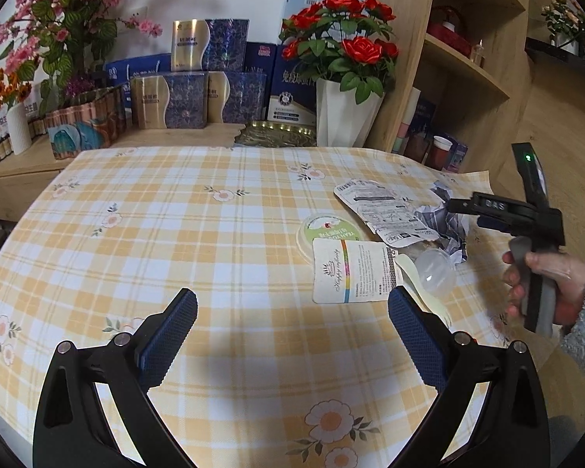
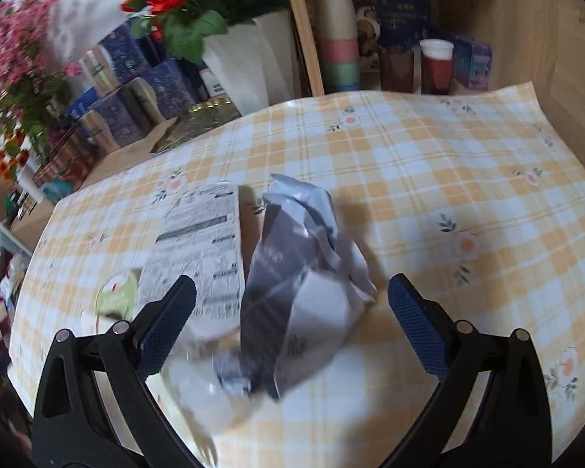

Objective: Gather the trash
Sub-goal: 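Grasp the crumpled silver foil wrapper with the right tool, then grasp the white rainbow-striped card with the left tool while the right holds the foil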

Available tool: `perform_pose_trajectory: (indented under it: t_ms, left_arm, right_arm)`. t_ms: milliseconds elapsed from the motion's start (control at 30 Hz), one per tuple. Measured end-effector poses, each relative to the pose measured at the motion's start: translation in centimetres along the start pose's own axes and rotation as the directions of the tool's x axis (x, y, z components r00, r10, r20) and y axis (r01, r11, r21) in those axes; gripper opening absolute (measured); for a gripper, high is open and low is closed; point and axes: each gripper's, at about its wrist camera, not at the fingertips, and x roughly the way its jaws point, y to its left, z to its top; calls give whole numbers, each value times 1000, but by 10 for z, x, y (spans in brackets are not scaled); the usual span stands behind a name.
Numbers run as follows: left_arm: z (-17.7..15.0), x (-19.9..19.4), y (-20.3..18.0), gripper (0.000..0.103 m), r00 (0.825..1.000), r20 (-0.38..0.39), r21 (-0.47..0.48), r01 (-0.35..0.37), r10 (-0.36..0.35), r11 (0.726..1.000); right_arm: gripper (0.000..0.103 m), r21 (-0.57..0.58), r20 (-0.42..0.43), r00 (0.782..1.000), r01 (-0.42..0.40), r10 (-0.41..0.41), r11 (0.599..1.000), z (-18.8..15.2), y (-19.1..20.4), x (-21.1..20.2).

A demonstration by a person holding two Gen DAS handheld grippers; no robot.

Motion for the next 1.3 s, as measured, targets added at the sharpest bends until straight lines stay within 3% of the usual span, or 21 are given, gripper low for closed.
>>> perform_pose_trajectory:
  t_ms: [233, 267, 300, 333, 367, 433, 467, 500, 567, 633, 867, 1000, 1167, 1300]
  left_arm:
    - [3, 35, -11, 96, 997, -60, 8, 58, -58, 998]
    - [3, 41, -11, 95, 994, -72, 0, 77, -76, 997]
    - [3, 46, -12, 90, 992, -84, -8, 92, -92, 996]
    - [4, 52, -12, 84, 990, -99, -14, 104, -105, 994]
    - [5, 61, -11, 81, 985, -121, -26, 121, -123, 992]
    - [6, 74, -10, 64, 977, -148, -49, 148, -153, 988]
    - [8, 83, -8, 60, 972, -163, -64, 159, -168, 985]
    - [10, 88, -6, 56, 970, -169, -73, 162, -173, 984]
    - [13, 99, -2, 54, 967, -175, -98, 173, -188, 980]
    - [17, 110, 1, 49, 963, -183, -121, 180, -201, 976]
    - [24, 132, 2, 42, 942, -220, -159, 222, -254, 962]
    - [25, 134, 1, 28, 932, -219, -181, 251, -288, 951]
    - [29, 117, 2, 9, 924, -167, -204, 310, -345, 928]
    - [38, 90, -3, 2, 933, -107, -172, 324, -344, 930]
  right_arm:
    - [94, 36, -81, 996, 37, -34, 999, 4, -5, 32]
    - [78, 36, -84, 996, 31, -27, 999, 3, -6, 32]
    - [69, 29, -86, 996, 23, -20, 999, 1, -7, 32]
    - [68, 24, -75, 997, 10, -8, 1000, 0, -9, 30]
    - [61, 20, -61, 998, -3, 4, 1000, -1, -9, 27]
    - [51, 4, -14, 1000, -9, 9, 1000, -3, -11, 16]
    - [37, 1, 7, 1000, -11, 11, 1000, -4, -12, 11]
    - [31, 5, 42, 999, -6, 6, 1000, -5, -14, 2]
    - [25, 22, 73, 997, -21, 19, 1000, -5, -20, -7]
    - [7, 55, 100, 994, -38, 32, 998, -6, -29, -16]
    - [7, 91, 117, 990, -90, 79, 992, -12, -49, -30]
    - [7, 103, 129, 987, -110, 96, 989, -15, -54, -38]
    - [7, 98, 141, 983, -130, 115, 987, -18, -52, -47]
    - [7, 102, 147, 980, -151, 135, 983, -21, -50, -56]
